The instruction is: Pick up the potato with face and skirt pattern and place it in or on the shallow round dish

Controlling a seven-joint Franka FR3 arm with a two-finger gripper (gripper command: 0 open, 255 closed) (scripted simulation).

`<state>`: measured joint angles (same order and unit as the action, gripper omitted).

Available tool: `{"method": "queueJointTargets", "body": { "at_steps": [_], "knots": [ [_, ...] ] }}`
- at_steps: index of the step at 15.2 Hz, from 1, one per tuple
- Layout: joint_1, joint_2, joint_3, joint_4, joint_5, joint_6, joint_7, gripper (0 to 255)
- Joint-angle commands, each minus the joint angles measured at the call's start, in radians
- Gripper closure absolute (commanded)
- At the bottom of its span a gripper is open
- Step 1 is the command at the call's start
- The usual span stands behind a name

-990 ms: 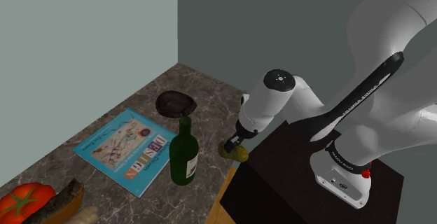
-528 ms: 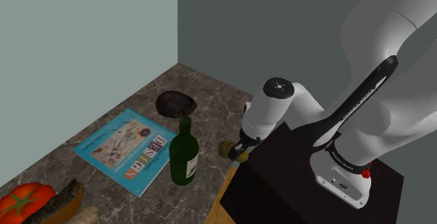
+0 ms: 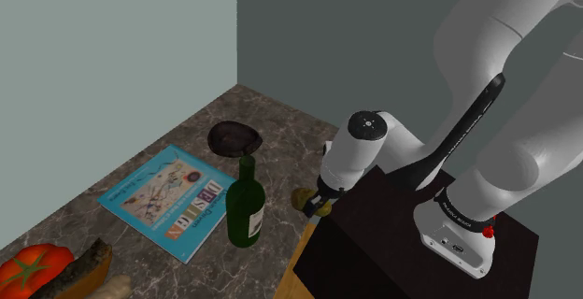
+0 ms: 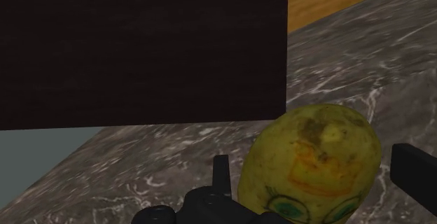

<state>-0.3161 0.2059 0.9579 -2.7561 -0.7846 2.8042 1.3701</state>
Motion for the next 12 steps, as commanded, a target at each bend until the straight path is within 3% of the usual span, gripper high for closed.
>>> {"method": "queueJointTargets", "body": {
  "at_steps": [1, 2, 3, 12],
  "knots": [
    [0.001, 0.0, -0.001, 0.0, -0.001, 0.0, 0.001, 0],
    [0.001, 0.0, -0.001, 0.0, -0.001, 0.0, 0.001, 0],
    [0.001, 0.0, -0.001, 0.0, -0.001, 0.0, 0.001, 255],
    [0.001, 0.0, -0.001, 0.0, -0.001, 0.0, 0.001, 255]
  ]
}}
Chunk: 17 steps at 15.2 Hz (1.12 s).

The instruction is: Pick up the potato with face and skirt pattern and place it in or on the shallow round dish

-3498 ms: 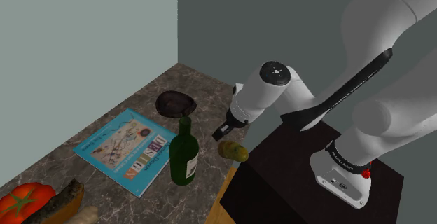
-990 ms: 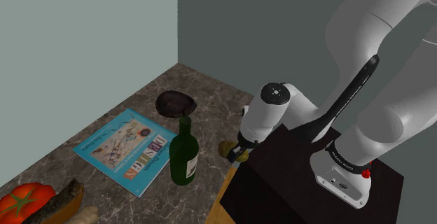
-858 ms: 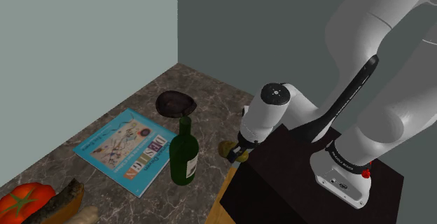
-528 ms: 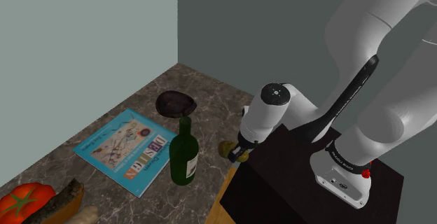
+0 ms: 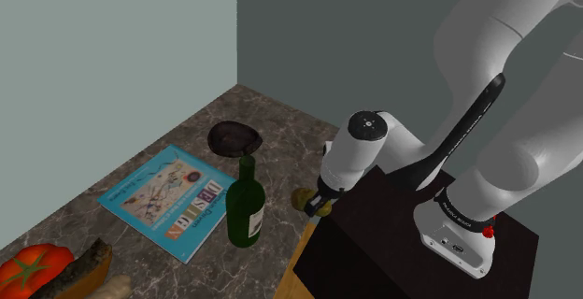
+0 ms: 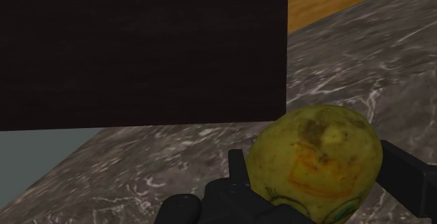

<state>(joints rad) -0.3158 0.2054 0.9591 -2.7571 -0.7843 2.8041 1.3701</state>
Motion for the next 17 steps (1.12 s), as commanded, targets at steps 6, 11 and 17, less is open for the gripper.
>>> {"method": "queueJointTargets", "body": {
  "at_steps": [6, 11, 17],
  "knots": [
    [-0.112, -0.272, 0.281, -0.063, 0.759, 0.003, -0.547, 255],
    [0.109, -0.429, 0.131, -0.056, 1.082, -0.108, -0.779, 255],
    [0.234, -0.56, 0.015, -0.04, 1.192, -0.245, -0.865, 255]
  ]
}}
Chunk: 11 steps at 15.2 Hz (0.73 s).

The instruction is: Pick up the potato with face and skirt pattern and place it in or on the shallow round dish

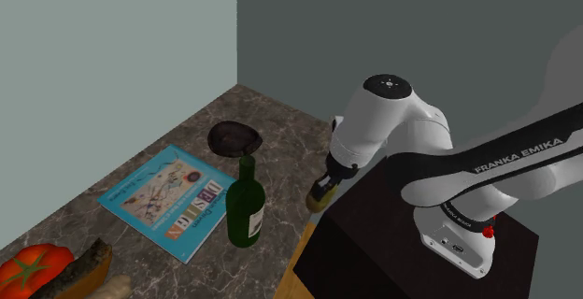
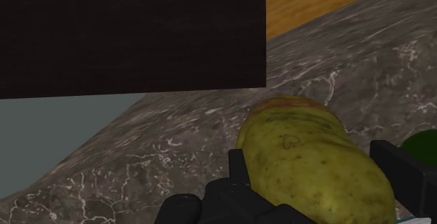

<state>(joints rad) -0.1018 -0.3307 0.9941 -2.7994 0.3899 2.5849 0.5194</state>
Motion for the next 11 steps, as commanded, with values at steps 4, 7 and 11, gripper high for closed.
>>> {"method": "queueJointTargets", "body": {
  "at_steps": [4, 7, 11],
  "knots": [
    [0.067, -0.098, -0.075, 0.017, 0.047, -0.112, -0.043, 255],
    [0.092, -0.147, -0.111, 0.03, 0.057, -0.174, -0.057, 255],
    [0.115, -0.206, -0.152, 0.05, 0.06, -0.253, -0.07, 255]
  ]
}}
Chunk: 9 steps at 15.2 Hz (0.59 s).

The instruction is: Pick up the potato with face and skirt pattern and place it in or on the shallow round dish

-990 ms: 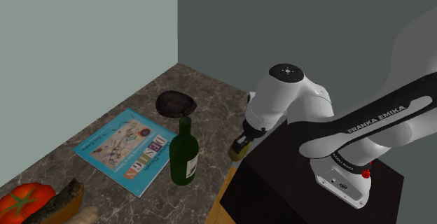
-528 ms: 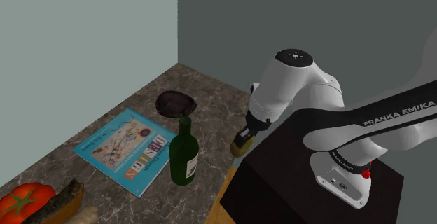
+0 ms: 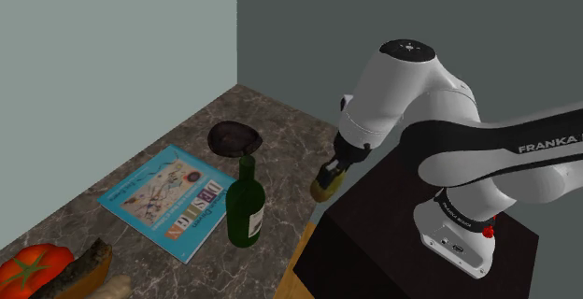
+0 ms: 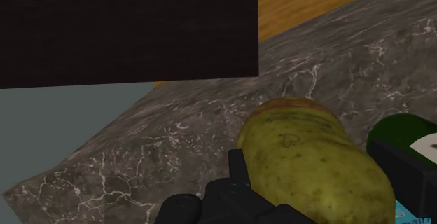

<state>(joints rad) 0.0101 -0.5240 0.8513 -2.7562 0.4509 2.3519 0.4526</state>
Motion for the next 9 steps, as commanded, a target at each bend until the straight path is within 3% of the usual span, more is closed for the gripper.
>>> {"method": "queueJointTargets", "body": {
  "at_steps": [1, 2, 9],
  "knots": [
    [0.008, -0.026, -0.019, 0.013, -0.002, -0.039, -0.005, 255],
    [0.012, -0.038, -0.028, 0.018, -0.002, -0.056, -0.007, 255],
    [-0.247, 0.237, 0.057, 0.235, -0.23, -0.002, 0.033, 255]
  ]
}}
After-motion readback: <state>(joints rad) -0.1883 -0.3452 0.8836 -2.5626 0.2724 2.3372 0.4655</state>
